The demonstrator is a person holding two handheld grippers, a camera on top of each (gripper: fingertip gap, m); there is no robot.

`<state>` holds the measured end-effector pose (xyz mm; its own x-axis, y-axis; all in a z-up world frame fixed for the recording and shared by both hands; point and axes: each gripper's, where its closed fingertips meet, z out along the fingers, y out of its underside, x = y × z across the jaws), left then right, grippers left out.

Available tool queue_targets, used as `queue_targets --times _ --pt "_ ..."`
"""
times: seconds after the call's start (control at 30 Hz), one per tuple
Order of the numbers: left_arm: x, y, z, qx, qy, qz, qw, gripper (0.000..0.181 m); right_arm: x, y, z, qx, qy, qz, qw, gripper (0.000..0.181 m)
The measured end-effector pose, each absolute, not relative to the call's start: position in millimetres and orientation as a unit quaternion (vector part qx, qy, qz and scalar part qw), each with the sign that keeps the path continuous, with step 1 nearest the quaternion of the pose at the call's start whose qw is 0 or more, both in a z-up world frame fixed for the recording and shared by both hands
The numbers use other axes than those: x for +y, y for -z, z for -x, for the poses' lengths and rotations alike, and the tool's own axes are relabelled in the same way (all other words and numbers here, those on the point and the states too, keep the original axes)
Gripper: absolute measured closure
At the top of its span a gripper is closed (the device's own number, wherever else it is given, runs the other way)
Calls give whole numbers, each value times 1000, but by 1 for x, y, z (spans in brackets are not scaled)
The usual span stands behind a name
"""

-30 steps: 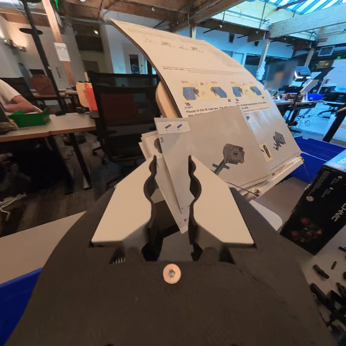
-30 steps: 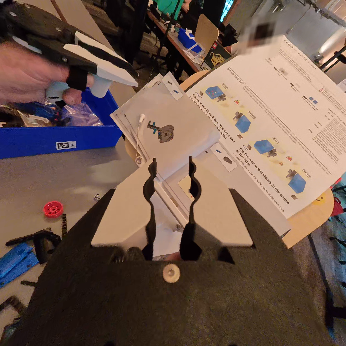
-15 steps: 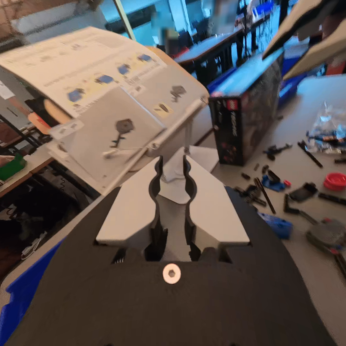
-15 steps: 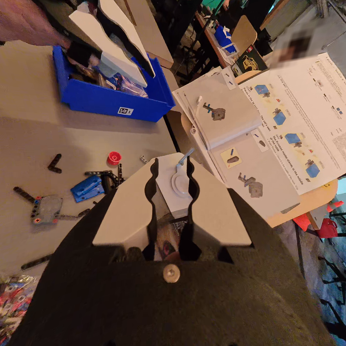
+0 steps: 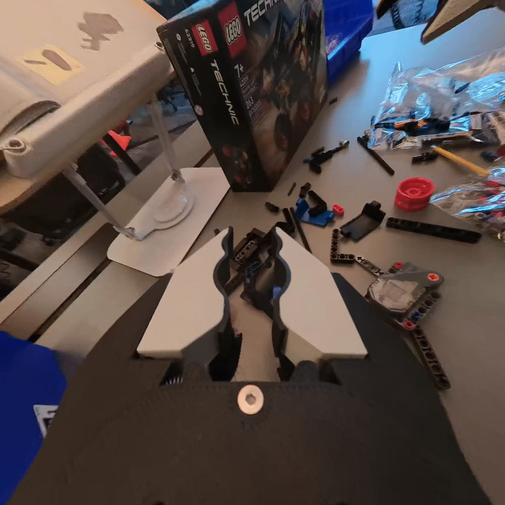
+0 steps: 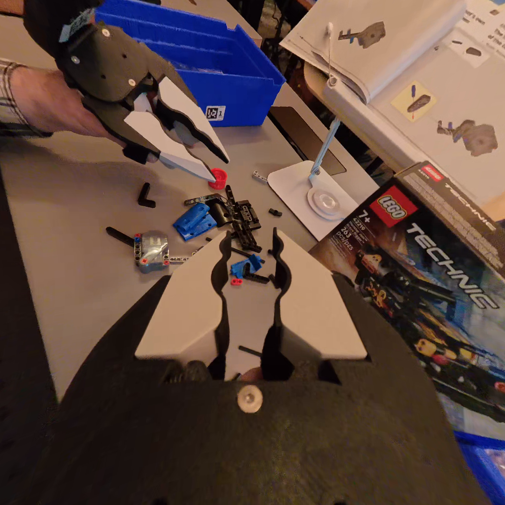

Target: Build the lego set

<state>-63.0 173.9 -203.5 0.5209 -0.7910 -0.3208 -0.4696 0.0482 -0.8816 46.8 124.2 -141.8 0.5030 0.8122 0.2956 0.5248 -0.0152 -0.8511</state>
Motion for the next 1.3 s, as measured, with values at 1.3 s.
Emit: queue_targets --times 1.3 --pt "170 243 57 482 186 695 499 163 74 289 44 -609 -130 736 265 142"
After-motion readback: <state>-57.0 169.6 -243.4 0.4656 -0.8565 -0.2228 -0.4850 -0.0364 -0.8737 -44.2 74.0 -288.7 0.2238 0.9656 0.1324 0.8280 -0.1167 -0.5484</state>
